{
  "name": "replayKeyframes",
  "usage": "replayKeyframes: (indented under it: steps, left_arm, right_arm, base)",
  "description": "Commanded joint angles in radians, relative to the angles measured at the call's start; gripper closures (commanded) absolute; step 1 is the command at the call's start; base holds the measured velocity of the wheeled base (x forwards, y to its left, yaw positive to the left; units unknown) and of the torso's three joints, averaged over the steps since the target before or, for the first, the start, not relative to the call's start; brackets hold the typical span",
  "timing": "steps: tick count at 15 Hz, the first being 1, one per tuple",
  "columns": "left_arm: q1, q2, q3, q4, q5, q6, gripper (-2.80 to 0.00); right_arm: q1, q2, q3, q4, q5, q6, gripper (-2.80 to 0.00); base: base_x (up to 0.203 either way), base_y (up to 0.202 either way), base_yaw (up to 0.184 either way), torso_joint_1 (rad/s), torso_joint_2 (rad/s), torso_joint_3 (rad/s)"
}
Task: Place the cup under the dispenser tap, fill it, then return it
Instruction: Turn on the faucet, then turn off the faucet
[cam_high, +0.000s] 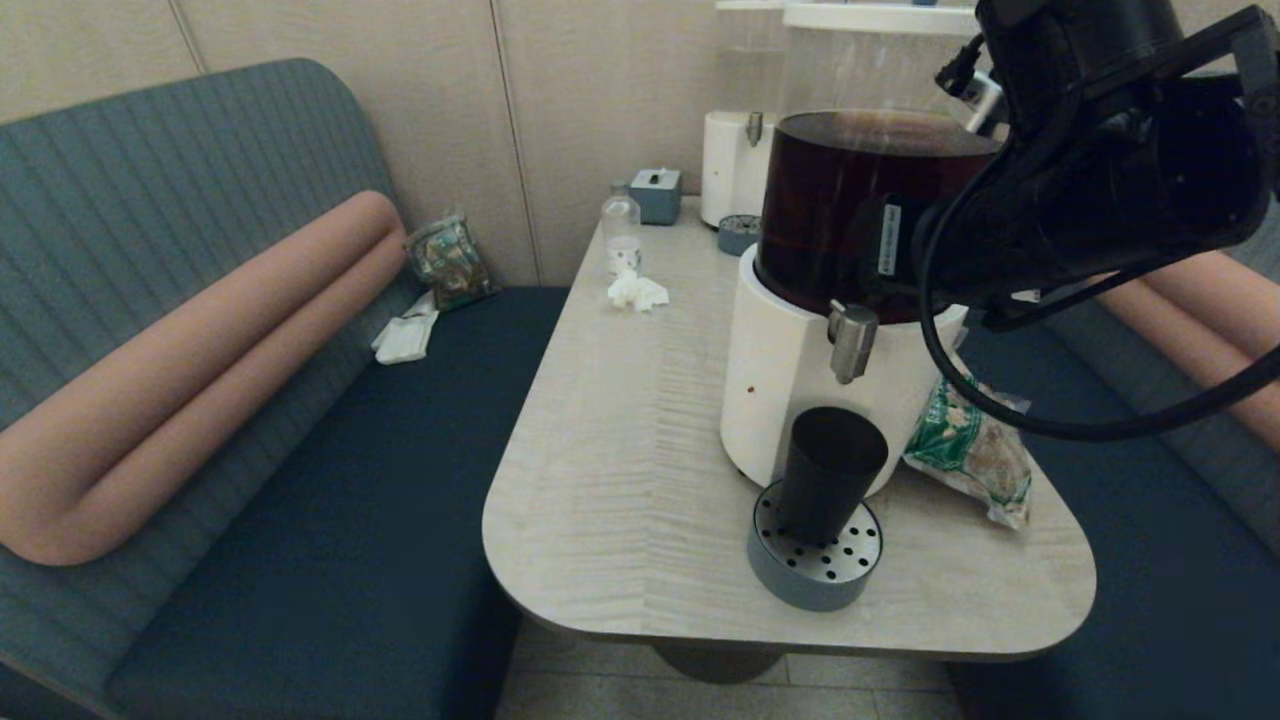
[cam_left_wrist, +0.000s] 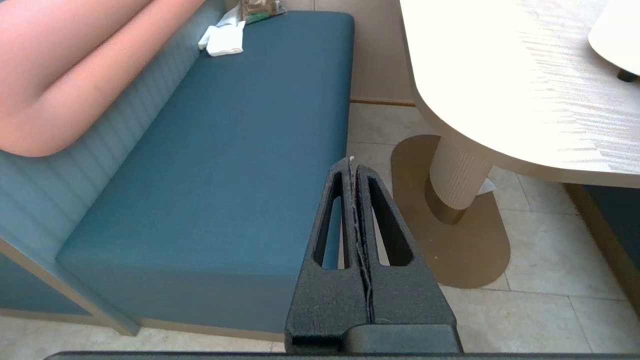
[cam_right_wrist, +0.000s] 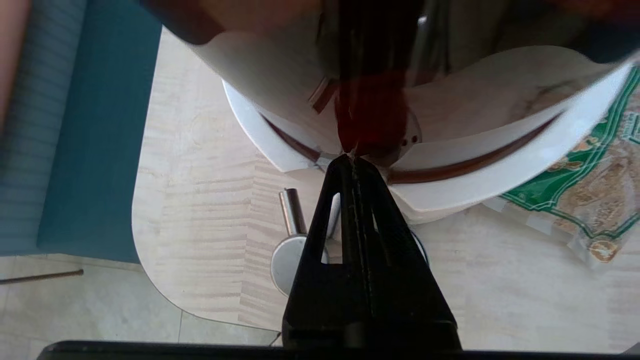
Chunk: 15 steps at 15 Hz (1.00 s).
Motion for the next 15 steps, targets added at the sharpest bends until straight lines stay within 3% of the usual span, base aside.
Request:
replayKeyframes:
  steps: [1,7,12,13,15]
  left_arm:
    - [0.0,0.002,0.0,0.0,0.0,0.0,0.0]
    - [0.0,0.002,0.0,0.0,0.0,0.0,0.0]
    - [0.0,0.002,0.0,0.0,0.0,0.0,0.0]
    - [0.0,0.002,0.0,0.0,0.0,0.0,0.0]
    - [0.0,0.002,0.002,0.0,0.0,0.0,0.0]
  right_arm:
    - [0.0,-0.035,0.021,0.004,-0.001,0.004,0.0]
    - [0.031,-0.16,0.136,0.001,-0.001,0.006,0.0]
    - [0.083,-0.433,0.325,-0.033,-0.026,0.003,0.0]
    - [0.068,-0.489,0.361,-0.041,-0.038,0.004,0.0]
    - [-0.054,-0.613,0.453,-0.063,-0.048,0.007,0.0]
  base:
    - [0.0,0.0,0.0,0.0,0.0,0.0]
    - [0.0,0.0,0.0,0.0,0.0,0.0]
    - [0.0,0.0,0.0,0.0,0.0,0.0]
    - [0.0,0.0,0.0,0.0,0.0,0.0]
    - [0.0,0.0,0.0,0.0,0.0,0.0]
